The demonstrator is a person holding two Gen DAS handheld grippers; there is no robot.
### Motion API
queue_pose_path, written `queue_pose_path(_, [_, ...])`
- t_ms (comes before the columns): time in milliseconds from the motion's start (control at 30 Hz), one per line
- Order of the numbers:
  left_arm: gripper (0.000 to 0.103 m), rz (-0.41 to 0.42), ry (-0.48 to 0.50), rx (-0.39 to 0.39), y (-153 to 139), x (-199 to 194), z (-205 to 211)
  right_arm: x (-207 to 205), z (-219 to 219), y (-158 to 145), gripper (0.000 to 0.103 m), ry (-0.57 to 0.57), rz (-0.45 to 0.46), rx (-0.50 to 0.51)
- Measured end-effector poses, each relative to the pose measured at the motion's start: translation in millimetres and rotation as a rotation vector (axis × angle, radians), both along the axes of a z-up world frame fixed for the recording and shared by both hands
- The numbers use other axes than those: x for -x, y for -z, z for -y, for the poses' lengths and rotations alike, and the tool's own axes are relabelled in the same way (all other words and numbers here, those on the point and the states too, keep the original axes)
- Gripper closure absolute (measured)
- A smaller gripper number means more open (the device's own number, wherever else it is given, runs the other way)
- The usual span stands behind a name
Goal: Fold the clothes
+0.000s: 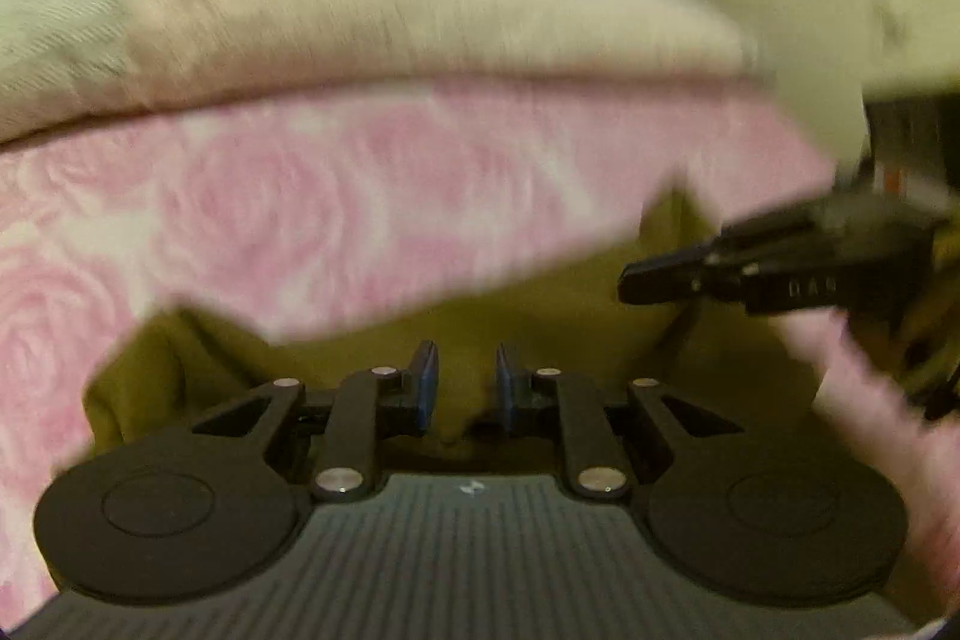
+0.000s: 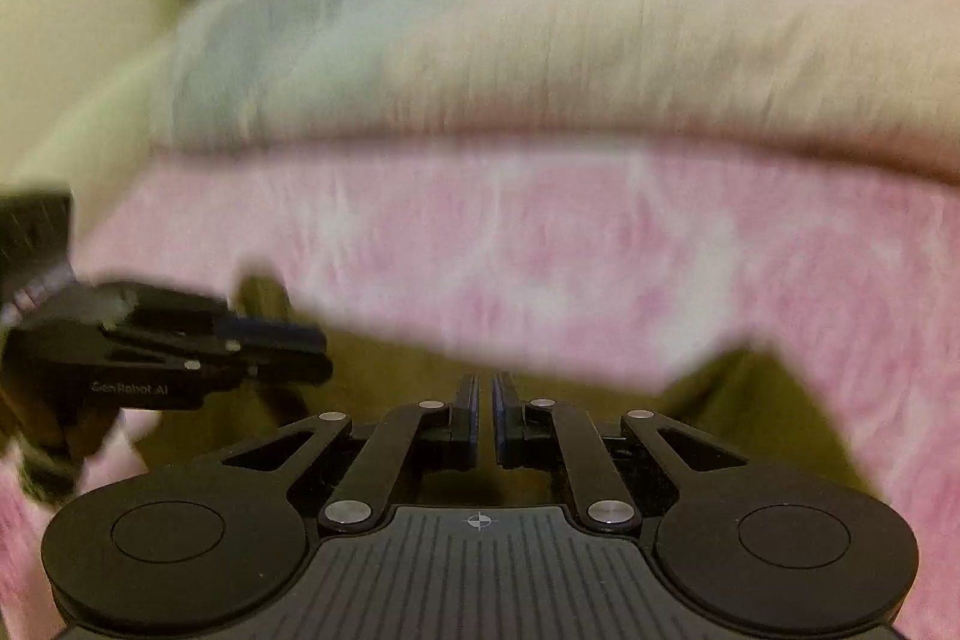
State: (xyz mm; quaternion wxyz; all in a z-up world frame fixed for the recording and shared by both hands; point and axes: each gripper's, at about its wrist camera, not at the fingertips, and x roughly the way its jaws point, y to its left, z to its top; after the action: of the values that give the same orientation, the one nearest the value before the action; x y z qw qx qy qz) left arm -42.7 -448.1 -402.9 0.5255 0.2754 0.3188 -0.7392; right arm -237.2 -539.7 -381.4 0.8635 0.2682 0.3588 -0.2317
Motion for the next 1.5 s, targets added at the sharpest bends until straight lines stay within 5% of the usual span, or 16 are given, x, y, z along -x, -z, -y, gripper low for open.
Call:
queue_pose_path(33, [0.083,0.007,-0.018,0.02,4,-2,-10,-1,-6,14,0.096,-0.02,-0.053,-0.005])
queue_pose_path(100, [0.084,-0.007,-0.078,0.047,3,-10,-23,15,-24,24,0.096,-0.035,-0.014,0.074])
queue_pose_path(300, [0.087,0.075,-0.206,0.187,-35,-21,-23,20,-17,-17,0.096,0.014,0.015,0.191])
queue_pose_path(400, [0.087,0.116,-0.306,0.164,-24,-34,-14,19,4,-23,0.096,0.103,0.022,0.258])
queue_pose_path(533, [0.088,0.131,-0.448,0.065,7,-50,-23,23,29,22,0.096,0.183,-0.152,0.195])
queue_pose_path(733, [0.089,0.048,-0.537,0.192,-28,-44,-71,57,1,-8,0.096,0.233,0.027,0.242])
queue_pose_path(867, [0.089,-0.005,-0.532,0.182,-34,-37,-101,85,-24,-21,0.095,0.275,0.074,0.135])
queue_pose_path(933, [0.089,-0.032,-0.524,0.167,-33,-30,-122,102,-47,-17,0.086,0.31,0.032,0.114])
queue_pose_path(967, [0.089,-0.046,-0.52,0.16,-32,-27,-132,111,-58,-16,0.05,0.327,0.011,0.104])
queue_pose_path(1000, [0.089,-0.06,-0.516,0.152,-32,-24,-142,119,-72,-16,0.027,0.347,0.01,0.106])
queue_pose_path(1233, [0.089,-0.145,-0.451,0.045,-26,9,-220,151,-165,-25,0.028,0.391,-0.005,0.083])
queue_pose_path(1300, [0.089,-0.14,-0.416,0.007,-17,17,-237,151,-188,-22,0.035,0.383,-0.035,0.075])
queue_pose_path(1433, [0.089,-0.148,-0.406,0.045,0,21,-270,153,-218,1,0.039,0.376,-0.115,0.057])
queue_pose_path(1500, [0.089,-0.164,-0.404,0.09,5,20,-279,153,-227,9,0.039,0.334,-0.111,0.127])
